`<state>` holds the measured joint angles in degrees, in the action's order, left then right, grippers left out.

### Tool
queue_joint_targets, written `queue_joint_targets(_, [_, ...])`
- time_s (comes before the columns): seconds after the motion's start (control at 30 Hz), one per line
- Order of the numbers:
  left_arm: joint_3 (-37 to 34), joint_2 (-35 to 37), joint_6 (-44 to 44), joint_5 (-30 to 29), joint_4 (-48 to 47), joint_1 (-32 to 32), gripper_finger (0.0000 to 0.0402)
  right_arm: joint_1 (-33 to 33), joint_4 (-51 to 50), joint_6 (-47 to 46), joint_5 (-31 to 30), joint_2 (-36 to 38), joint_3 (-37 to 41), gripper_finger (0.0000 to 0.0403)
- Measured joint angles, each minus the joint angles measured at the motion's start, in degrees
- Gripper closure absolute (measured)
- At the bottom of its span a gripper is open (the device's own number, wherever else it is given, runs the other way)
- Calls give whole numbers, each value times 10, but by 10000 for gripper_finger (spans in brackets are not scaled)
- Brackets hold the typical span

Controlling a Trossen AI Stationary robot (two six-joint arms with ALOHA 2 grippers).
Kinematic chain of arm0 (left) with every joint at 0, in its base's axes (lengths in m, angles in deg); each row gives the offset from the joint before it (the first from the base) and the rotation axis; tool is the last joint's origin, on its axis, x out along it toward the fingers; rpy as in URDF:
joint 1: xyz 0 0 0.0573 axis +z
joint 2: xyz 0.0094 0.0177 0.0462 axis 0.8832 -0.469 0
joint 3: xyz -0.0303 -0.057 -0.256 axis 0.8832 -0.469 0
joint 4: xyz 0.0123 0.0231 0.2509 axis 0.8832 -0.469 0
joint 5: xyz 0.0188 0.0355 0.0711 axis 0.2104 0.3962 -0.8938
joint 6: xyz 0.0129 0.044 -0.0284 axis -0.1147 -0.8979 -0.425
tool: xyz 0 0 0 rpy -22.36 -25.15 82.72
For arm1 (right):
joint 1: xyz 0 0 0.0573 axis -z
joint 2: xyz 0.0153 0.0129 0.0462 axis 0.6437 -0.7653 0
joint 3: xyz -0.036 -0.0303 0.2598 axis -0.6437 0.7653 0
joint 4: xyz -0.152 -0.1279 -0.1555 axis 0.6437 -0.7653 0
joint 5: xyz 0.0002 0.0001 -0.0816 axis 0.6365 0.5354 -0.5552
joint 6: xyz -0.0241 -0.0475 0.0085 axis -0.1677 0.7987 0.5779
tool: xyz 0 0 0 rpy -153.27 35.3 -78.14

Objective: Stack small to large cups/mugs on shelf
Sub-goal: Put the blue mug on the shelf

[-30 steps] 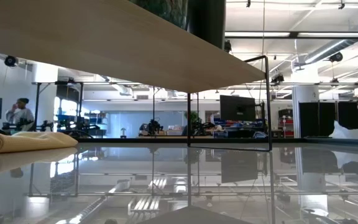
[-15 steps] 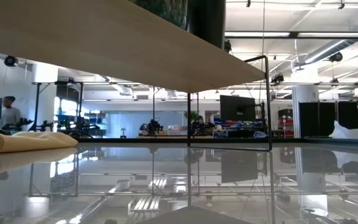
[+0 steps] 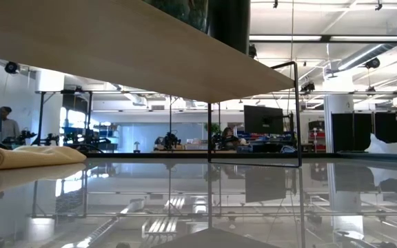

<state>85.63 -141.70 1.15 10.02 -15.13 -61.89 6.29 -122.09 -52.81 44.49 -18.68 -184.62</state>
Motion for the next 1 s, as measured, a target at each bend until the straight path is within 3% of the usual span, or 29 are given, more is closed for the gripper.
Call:
queue_joint_targets(0.27, [0, -27, -2, -4, 9, 0, 294, -40, 1, -8, 9, -19, 44, 303])
queue_joint_targets(0.6, [0, -42, -3, -3, 9, 0, 294, -114, 2, -231, 92, 38, 158, 300])
queue_joint_targets(0.8, [0, -29, -3, -5, 5, 0, 294, -140, 3, -323, 109, 57, 199, 255])
queue_joint_targets(1.0, [1, -11, -3, -13, -17, 0, 294, -151, 36, -351, 101, 50, 234, 211])
